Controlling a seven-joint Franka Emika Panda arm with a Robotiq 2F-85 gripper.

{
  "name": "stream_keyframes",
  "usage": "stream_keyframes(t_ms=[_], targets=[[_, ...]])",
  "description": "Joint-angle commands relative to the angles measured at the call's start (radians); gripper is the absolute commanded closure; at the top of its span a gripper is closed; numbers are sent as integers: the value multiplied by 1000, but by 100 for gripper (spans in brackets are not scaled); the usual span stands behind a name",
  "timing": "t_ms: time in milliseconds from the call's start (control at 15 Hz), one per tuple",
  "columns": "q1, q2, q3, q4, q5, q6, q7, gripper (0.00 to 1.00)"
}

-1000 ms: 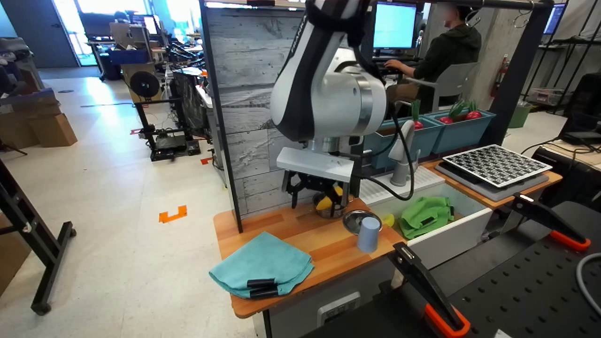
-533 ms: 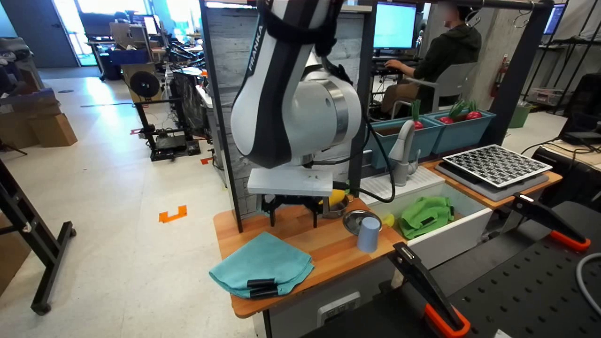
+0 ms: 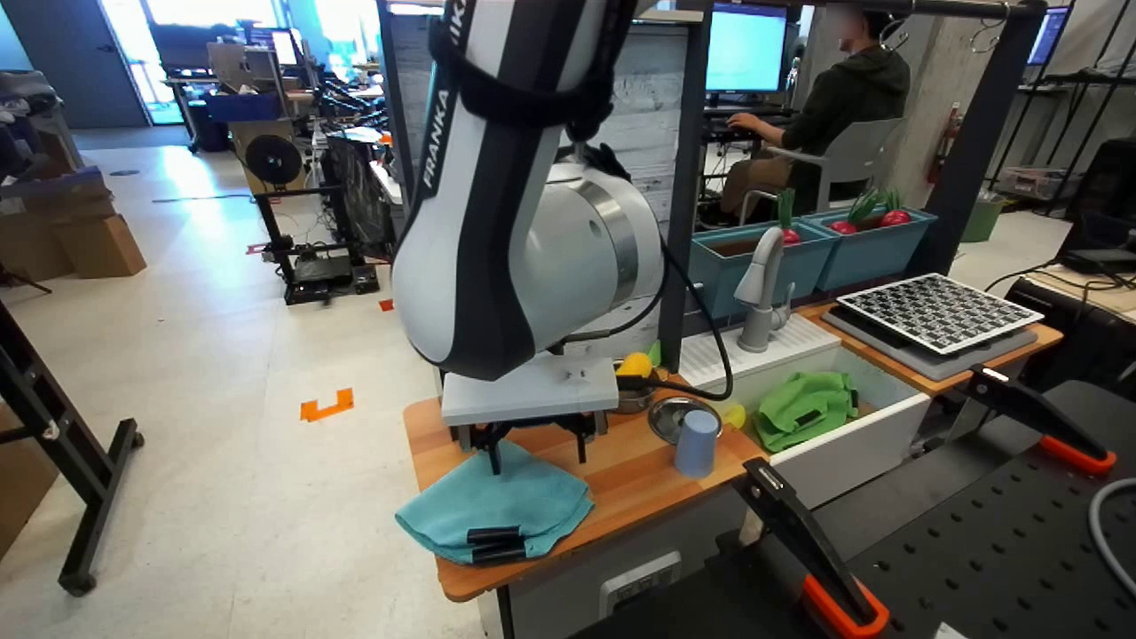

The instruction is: Put the plush in the bowl, wipe the counter with the blue towel and move the faucet to the center

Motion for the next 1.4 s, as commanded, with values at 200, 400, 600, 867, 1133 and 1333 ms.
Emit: stream_keyframes(t_ms=[200,400,600,867,1133,1333], targets=[[24,20,14,2,-36,15,-50,0],[14,38,32,19,-32,12,-101,0],[5,51,39,34,-25,18,-138,0],[-8,74,43,66,-17,18,-180,0],[-25,111,48,116,-16,12,-209,0],[-38,141,52,157,-13,4,-223,0]])
